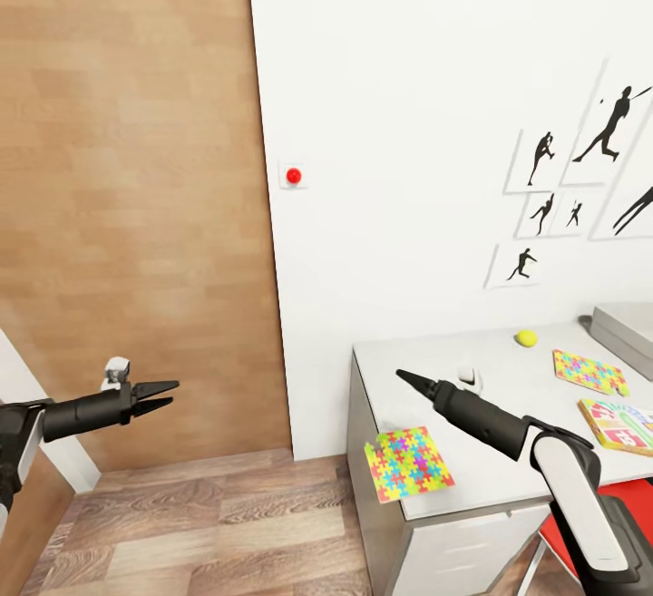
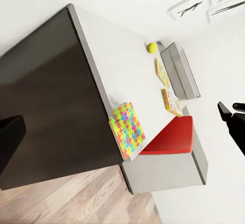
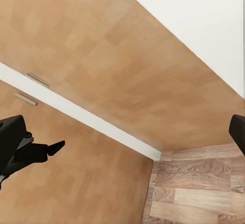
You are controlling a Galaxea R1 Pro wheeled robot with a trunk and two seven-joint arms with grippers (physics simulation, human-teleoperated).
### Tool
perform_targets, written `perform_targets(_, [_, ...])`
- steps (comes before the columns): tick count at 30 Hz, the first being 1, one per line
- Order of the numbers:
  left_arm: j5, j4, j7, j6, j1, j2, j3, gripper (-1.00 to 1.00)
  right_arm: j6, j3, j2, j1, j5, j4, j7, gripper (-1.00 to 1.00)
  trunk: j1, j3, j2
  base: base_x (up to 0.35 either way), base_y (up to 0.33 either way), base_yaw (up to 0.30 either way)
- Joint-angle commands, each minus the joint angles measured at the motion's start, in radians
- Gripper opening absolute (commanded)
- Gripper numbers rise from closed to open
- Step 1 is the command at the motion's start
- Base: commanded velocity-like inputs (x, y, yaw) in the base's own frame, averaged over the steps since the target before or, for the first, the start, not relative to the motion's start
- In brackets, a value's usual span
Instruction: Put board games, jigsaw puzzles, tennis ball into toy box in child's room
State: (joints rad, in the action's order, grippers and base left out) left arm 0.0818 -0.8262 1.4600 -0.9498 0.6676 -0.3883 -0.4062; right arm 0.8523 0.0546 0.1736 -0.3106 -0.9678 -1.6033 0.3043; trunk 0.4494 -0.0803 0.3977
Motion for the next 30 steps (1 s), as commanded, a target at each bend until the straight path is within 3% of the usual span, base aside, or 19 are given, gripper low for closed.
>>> perform_targets(1, [0.009, -0.001, 0.007, -0.010, 0.001, 0.001, -0.002, 1.00, 0.003, 0.003, 0.001, 0.000, 0.004, 0.000, 0.006, 1.00, 0.001, -0.002, 0.002, 0.000, 0.000, 0.000])
perform_targets(7, [0.009, -0.001, 0.007, -0.010, 0.003, 0.003, -0.002, 1.00, -0.005, 0.041, 0.004, 0.001, 0.003, 0.008, 0.007, 1.00, 0.001, -0.002, 0.002, 0.000, 0.000, 0.000])
perform_targets(12, [0.009, -0.001, 0.008, -0.010, 0.003, 0.002, -0.002, 1.00, -0.004, 0.044, 0.003, 0.001, 0.003, 0.008, 0.011, 1.00, 0.001, -0.002, 0.002, 0.000, 0.000, 0.000])
perform_targets(17, [0.009, -0.001, 0.009, -0.010, 0.003, 0.002, -0.002, 1.00, -0.004, 0.045, 0.004, 0.001, 0.003, 0.008, 0.061, 1.00, 0.001, -0.002, 0.002, 0.000, -0.025, 0.000])
perform_targets(30, [0.009, -0.001, 0.008, -0.010, 0.003, 0.003, -0.002, 1.00, -0.006, 0.045, 0.004, 0.002, 0.004, 0.008, 0.099, 1.00, 0.001, 0.005, 0.002, 0.017, -0.225, -0.084])
